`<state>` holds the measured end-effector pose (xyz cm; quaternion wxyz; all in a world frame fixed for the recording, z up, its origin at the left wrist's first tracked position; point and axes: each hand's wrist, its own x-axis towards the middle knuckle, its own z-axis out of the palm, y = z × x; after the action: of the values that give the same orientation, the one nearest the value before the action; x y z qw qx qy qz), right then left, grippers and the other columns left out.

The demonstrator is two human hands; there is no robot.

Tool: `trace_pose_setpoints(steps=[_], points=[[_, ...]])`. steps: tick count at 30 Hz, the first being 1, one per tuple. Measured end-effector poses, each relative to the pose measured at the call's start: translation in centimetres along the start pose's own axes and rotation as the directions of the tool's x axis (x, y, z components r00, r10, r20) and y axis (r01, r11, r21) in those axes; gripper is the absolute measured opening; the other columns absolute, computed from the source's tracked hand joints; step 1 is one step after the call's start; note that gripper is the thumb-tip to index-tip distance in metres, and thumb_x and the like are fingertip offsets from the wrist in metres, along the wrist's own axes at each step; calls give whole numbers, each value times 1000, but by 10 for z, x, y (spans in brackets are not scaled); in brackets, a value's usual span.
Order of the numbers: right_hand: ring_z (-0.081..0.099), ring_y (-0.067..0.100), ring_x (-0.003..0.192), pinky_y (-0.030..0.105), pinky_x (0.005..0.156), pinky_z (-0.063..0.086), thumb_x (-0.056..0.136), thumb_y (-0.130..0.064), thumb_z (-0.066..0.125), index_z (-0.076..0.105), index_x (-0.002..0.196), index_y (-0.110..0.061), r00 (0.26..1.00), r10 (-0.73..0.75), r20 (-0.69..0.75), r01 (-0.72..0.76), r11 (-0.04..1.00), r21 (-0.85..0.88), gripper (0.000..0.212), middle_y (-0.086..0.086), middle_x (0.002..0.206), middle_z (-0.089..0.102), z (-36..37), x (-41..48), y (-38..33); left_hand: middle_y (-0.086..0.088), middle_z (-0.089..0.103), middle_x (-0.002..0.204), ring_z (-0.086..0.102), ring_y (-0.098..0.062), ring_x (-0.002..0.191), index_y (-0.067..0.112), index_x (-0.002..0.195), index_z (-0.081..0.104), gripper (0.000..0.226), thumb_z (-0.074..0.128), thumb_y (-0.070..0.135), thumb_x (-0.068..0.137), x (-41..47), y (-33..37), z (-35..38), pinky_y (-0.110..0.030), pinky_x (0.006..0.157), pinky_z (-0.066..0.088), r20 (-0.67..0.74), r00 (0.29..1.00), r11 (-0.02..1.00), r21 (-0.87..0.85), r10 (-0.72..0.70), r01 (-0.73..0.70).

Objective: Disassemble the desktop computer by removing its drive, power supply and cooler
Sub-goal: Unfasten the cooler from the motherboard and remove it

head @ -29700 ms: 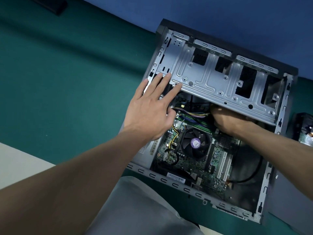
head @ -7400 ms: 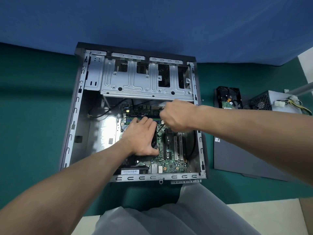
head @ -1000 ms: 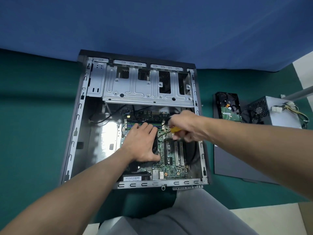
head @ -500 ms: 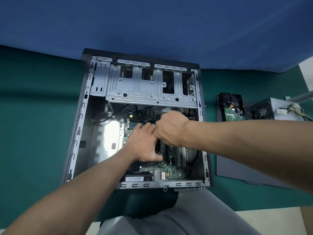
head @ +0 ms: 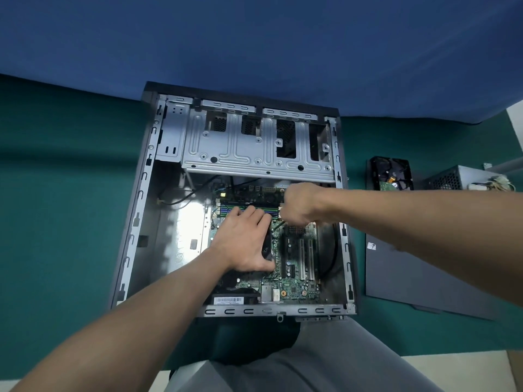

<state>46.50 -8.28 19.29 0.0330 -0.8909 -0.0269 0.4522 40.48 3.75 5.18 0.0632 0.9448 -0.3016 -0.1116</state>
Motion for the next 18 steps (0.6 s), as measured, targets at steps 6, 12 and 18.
trace_pose_setpoints(steps=[6, 12, 18], points=[[47, 25, 64, 34, 60, 48, 97, -17, 45, 29, 62, -14, 848, -530, 31, 347, 510, -787, 39, 3, 60, 36, 4, -9, -5, -6, 57, 114, 48, -23, 107, 12, 119, 53, 93, 39, 83, 61, 1, 2, -1, -43, 93, 37, 41, 999, 1000, -3, -27, 27], [47, 22, 52, 16, 35, 31, 88, -14, 53, 46, 62, -11, 974, -153, -164, 152, 988, -20, 27, 3, 56, 44, 3, 3, -2, -7, 58, 104, 48, -24, 96, 9, 106, 55, 86, 41, 81, 61, -1, 1, -2, -41, 84, 39, -6, 1000, 1000, 7, -8, 8], [31, 9, 41, 13, 33, 26, 99, -10, 33, 48, 97, -5, 937, 234, 260, -336, 812, 478, 16, 6, 62, 52, 10, 2, 13, -5, 55, 107, 46, -23, 97, 12, 111, 48, 86, 40, 81, 60, -1, 0, -1, -41, 85, 38, -9, 1000, 1000, 2, -12, 12]])
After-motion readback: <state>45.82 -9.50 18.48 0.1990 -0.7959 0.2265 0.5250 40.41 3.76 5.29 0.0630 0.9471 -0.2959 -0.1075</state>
